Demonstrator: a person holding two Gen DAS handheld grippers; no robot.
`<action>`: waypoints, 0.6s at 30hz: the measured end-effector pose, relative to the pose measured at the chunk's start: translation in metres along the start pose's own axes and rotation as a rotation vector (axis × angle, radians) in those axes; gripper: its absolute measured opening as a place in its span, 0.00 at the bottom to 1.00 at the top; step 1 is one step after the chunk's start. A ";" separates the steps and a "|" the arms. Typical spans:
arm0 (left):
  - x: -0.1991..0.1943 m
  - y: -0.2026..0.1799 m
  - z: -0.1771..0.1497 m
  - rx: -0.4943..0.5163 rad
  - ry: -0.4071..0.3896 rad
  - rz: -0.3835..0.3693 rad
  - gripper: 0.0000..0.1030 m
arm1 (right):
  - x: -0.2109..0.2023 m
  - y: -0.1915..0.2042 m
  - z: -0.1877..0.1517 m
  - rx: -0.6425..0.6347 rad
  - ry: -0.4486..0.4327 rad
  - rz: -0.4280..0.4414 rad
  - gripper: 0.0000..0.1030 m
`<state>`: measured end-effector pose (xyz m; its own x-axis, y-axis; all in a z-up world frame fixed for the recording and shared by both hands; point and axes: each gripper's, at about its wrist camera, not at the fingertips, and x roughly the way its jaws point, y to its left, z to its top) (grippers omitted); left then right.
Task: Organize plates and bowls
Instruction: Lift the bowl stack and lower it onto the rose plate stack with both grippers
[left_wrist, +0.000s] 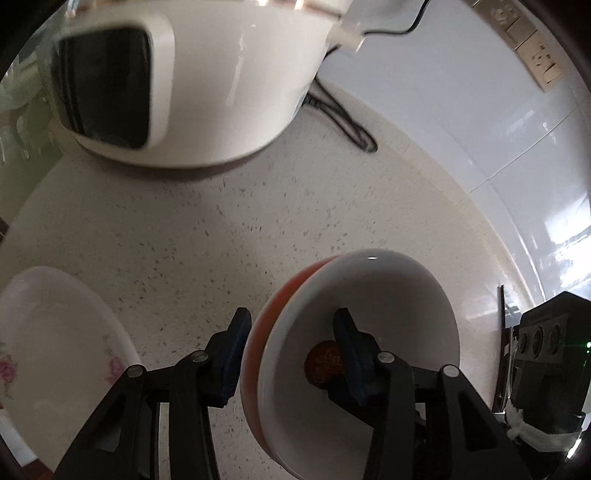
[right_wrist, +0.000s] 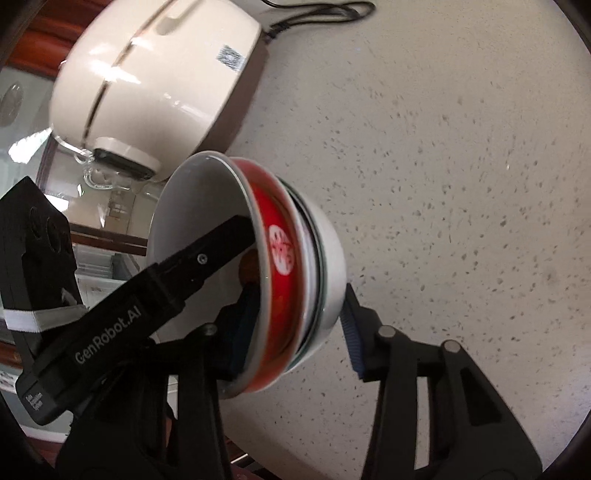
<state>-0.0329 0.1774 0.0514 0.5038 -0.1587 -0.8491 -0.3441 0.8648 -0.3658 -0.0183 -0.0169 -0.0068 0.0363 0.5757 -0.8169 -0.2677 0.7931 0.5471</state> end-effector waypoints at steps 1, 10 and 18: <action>-0.008 -0.001 0.000 0.006 -0.017 0.002 0.46 | -0.003 0.004 -0.002 -0.002 -0.005 0.010 0.46; -0.079 0.022 0.001 -0.068 -0.113 0.017 0.46 | -0.024 0.068 -0.012 -0.086 -0.012 0.047 0.46; -0.118 0.088 -0.011 -0.220 -0.133 0.060 0.47 | 0.007 0.131 -0.009 -0.174 0.091 0.093 0.46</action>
<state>-0.1318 0.2666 0.1155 0.5722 -0.0338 -0.8194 -0.5329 0.7441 -0.4029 -0.0619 0.0896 0.0574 -0.0812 0.6182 -0.7818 -0.4281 0.6868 0.5874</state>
